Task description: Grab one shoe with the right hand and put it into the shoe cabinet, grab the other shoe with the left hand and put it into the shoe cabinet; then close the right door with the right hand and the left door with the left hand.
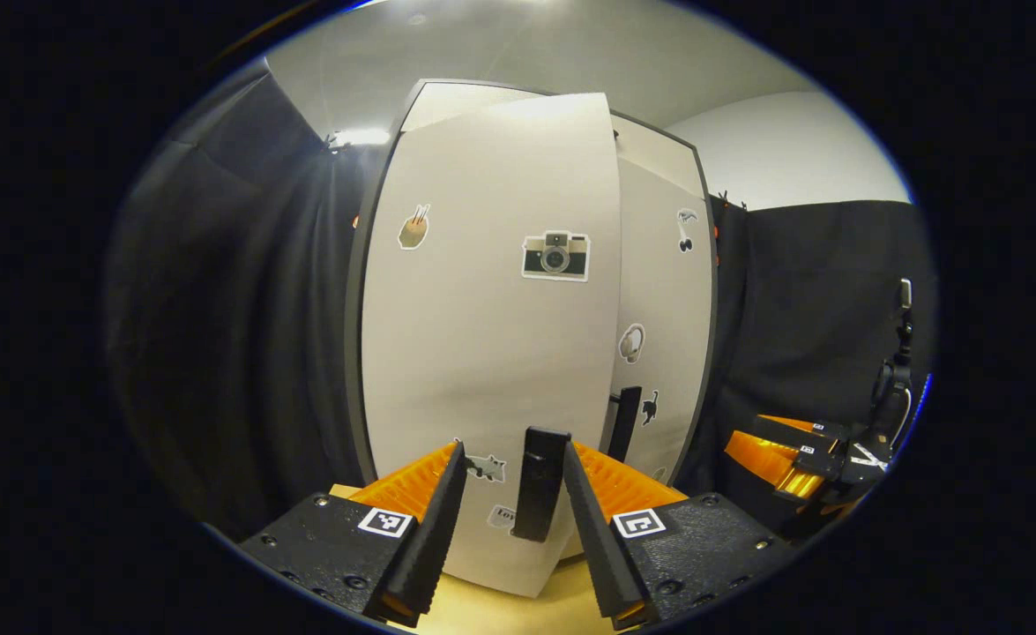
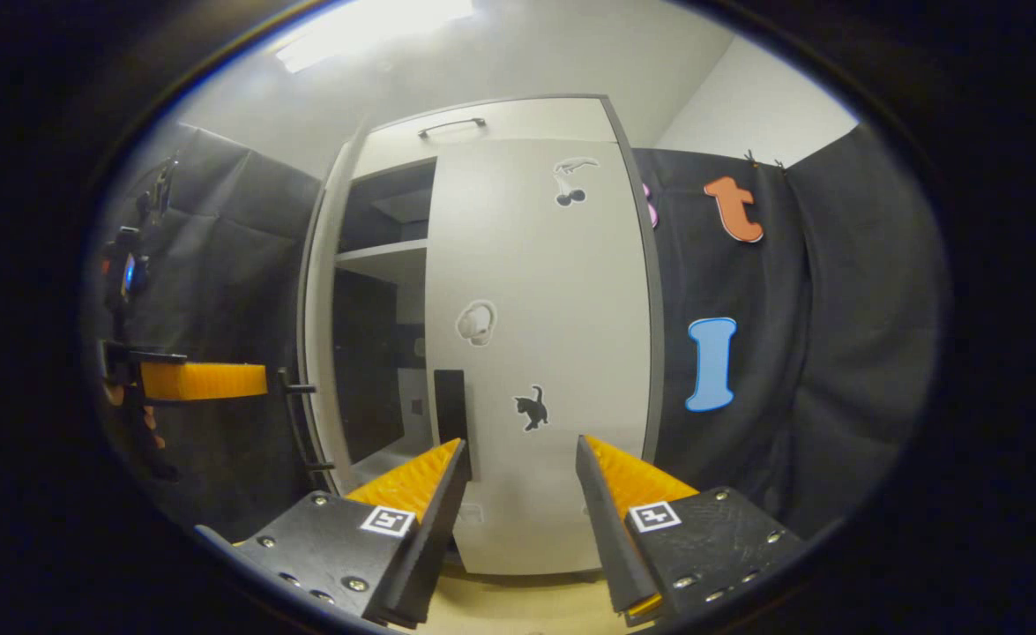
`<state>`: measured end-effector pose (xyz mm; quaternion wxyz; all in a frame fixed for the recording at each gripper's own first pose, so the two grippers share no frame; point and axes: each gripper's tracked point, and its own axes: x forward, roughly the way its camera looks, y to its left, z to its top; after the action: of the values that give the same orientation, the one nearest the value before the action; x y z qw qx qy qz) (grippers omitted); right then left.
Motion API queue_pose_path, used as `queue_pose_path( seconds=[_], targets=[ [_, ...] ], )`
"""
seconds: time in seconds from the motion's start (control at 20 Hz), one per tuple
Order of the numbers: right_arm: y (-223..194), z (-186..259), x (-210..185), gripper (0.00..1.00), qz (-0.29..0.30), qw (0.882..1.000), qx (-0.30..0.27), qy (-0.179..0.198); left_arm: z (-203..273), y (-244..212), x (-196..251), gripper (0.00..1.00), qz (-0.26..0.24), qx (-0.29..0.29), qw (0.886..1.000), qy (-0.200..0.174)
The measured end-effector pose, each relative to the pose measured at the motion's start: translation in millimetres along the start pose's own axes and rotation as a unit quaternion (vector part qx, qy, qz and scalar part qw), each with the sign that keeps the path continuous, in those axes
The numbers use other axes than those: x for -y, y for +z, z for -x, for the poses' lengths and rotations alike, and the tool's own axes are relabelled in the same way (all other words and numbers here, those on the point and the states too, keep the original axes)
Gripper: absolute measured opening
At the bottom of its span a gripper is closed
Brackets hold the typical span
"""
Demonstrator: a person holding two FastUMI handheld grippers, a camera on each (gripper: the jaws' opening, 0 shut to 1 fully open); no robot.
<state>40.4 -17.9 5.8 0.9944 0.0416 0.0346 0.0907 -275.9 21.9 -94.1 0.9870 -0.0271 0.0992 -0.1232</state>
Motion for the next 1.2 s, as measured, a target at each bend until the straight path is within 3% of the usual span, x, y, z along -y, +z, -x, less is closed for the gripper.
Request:
queue_pose_path(
  seconds=[0.25, 0.3, 0.35, 0.65, 0.9, 1.15, 1.2],
  targets=[
    [9, 3, -2, 0.7, 0.0, 1.0, 0.008, -0.006, -6, -1, 9, 0.68, 0.003, 0.004, 1.0, -0.013],
    [10, 3, -4, 0.7, 0.0, 1.0, 0.009, -0.006, -7, -2, 11, 0.73, 0.004, 0.003, 1.0, -0.017],
    [10, 4, -5, 0.7, 0.0, 1.0, 0.01, -0.006, -8, -3, 13, 0.69, 0.003, 0.002, 1.0, -0.02],
    [17, 4, -14, 0.7, 0.001, 1.0, 0.011, -0.007, -11, -3, 21, 0.68, 0.007, 0.001, 1.0, -0.022],
    [41, -2, -21, 0.73, 0.0, 1.0, 0.023, -0.019, -12, 4, 22, 0.68, -0.005, 0.012, 1.0, 0.0],
    [69, -8, -37, 0.72, -0.015, 0.999, 0.046, -0.017, -13, 14, 21, 0.68, -0.021, 0.031, 0.998, 0.051],
    [70, -7, -42, 0.86, -0.019, 0.999, 0.046, -0.012, -11, 14, 21, 0.72, -0.025, 0.033, 0.997, 0.06]
  ],
)
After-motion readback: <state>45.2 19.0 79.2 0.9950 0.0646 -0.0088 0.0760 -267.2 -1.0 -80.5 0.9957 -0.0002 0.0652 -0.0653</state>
